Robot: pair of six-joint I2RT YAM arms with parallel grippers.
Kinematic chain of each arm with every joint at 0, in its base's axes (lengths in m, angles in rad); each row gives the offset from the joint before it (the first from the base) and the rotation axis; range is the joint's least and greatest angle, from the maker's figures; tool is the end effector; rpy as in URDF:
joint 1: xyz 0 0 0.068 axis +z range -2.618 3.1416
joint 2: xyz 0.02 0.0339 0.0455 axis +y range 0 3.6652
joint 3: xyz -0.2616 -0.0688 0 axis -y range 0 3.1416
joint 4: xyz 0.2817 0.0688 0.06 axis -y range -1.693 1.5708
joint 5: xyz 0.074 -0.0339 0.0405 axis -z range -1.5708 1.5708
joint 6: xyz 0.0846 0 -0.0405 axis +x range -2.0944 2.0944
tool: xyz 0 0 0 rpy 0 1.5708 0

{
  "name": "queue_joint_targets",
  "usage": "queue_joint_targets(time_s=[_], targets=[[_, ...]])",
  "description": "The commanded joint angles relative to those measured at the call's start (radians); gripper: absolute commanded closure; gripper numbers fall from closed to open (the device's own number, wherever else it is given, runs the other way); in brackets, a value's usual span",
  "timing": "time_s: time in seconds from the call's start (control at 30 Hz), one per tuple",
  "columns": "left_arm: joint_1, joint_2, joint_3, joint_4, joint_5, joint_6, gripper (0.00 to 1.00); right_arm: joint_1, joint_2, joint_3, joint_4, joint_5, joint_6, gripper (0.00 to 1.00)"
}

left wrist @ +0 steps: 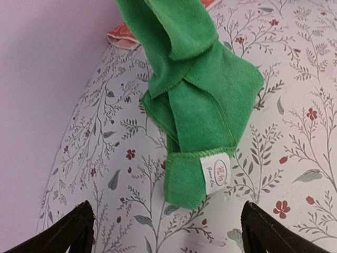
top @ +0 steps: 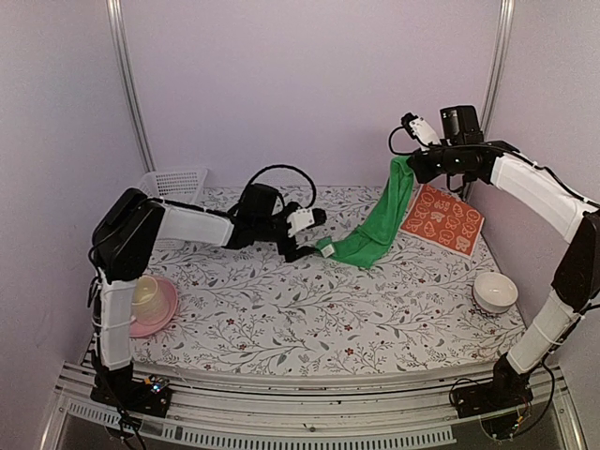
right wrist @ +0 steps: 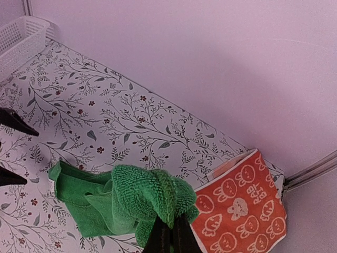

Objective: Roll the towels
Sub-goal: Pass from the right arm to the left

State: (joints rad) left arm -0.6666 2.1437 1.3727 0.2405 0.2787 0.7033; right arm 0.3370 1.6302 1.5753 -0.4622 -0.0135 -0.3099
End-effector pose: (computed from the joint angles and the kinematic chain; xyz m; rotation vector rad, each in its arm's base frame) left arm 0.4097 -0.3520 0.1015 1.4476 1.5076 -0.2703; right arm 0.4318 0.1525 0.3407 -0.6714 1.9771 0.0305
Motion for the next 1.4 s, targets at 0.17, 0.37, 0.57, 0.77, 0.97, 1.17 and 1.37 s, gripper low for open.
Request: queue_joint_targets(time_s=[0.17,0.37,0.57,0.77,0.97,1.17,1.37], targets=[[0.052,0.167,0.428,-0.449,0.364,0.084,0.03,0.042,-0.039,-0.079,0.031,-0.142,-0.09,0.98],[0.065,0.246,0.552,-0.549,0.408,0.087,0.08,0.102,-0.068,-0.085,0.028,-0.192,-0.111,0.98],[0.076,0.332,0.704,-0.645,0.443,0.037,0.1,0.111,-0.084,-0.094,0.027,-0.186,-0.117,0.98],[0.076,0.383,0.774,-0.679,0.412,0.001,0.13,0.115,-0.088,-0.099,0.03,-0.183,-0.125,0.98],[0.077,0.425,0.833,-0.714,0.407,-0.018,0.16,0.119,-0.108,-0.11,0.032,-0.184,-0.141,0.98],[0.075,0.455,0.859,-0.761,0.431,-0.012,0.22,0.12,-0.13,-0.119,0.037,-0.187,-0.156,0.98],[0.073,0.471,0.861,-0.769,0.43,-0.015,0.35,0.135,-0.137,-0.123,0.038,-0.196,-0.164,0.98]])
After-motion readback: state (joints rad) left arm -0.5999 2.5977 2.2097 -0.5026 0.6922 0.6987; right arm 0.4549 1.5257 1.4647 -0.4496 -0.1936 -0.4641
